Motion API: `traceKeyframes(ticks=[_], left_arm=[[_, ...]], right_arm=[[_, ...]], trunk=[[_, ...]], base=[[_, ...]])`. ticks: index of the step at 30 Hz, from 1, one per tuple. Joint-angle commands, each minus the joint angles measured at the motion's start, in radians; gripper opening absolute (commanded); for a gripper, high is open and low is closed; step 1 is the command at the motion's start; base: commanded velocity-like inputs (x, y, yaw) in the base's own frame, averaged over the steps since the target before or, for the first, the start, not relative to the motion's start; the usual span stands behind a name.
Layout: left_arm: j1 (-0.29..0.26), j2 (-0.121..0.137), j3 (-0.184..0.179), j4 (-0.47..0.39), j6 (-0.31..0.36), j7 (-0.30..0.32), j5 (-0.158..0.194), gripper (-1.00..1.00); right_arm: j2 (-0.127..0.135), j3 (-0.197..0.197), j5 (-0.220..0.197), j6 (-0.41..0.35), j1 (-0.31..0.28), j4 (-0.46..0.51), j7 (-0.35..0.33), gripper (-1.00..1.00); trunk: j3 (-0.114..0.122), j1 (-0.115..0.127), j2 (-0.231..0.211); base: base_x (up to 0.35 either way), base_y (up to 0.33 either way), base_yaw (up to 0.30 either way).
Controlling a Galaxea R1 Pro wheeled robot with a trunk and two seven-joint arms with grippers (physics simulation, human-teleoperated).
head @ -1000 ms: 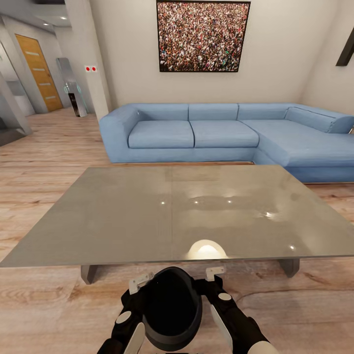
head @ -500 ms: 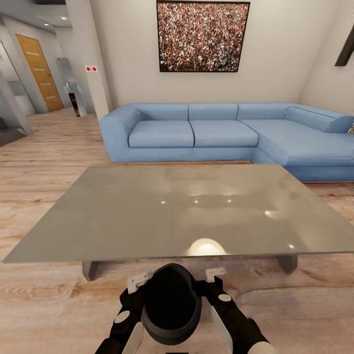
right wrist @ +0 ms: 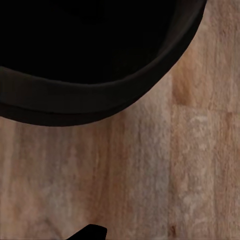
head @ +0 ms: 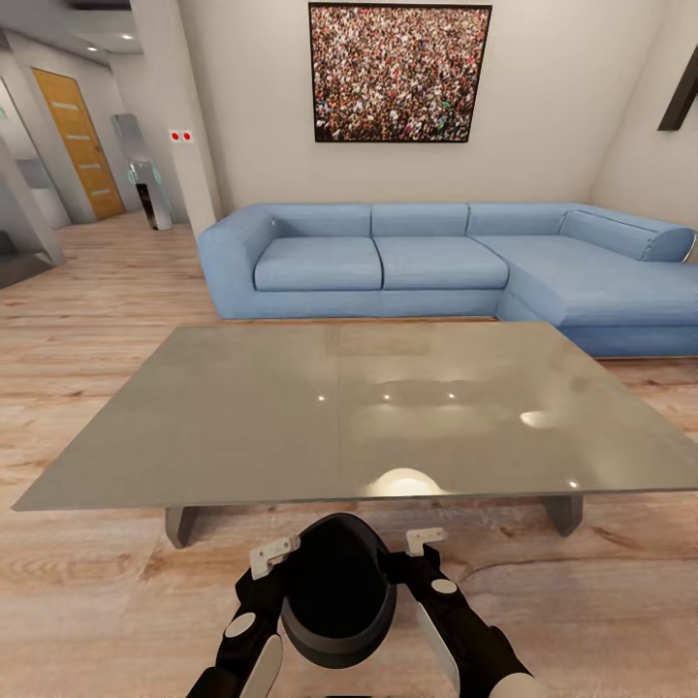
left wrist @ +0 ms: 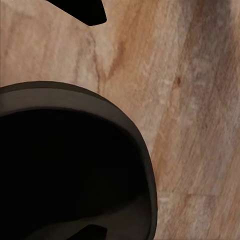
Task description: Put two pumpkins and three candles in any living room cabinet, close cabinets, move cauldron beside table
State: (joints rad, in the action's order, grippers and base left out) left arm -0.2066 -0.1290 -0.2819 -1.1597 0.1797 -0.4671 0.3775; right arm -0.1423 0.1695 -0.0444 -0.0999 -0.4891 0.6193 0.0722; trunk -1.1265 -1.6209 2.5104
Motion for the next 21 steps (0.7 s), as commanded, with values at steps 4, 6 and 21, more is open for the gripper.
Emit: traceKeyframes(ticks=[4,6,21], left_arm=[[0.000,0.001,-0.002,-0.002,0.003,-0.007,0.006,1.00],[0.000,0.001,-0.002,-0.002,0.003,-0.007,0.006,1.00],[0.000,0.000,-0.002,-0.002,0.004,-0.007,0.007,1.00]], right_arm=[[0.001,0.005,-0.005,-0.006,0.000,0.002,0.008,1.00],[0.001,0.005,-0.005,-0.006,0.000,0.002,0.008,1.00],[0.001,0.005,-0.005,-0.006,0.000,0.002,0.008,1.00]], trunk=[[0.000,0.000,0.000],[0.000,0.000,0.000],[0.001,0.000,0.000]], base=[[-0.001,0.000,-0.033],[0.000,0.000,-0.013],[-0.025,0.000,-0.002]])
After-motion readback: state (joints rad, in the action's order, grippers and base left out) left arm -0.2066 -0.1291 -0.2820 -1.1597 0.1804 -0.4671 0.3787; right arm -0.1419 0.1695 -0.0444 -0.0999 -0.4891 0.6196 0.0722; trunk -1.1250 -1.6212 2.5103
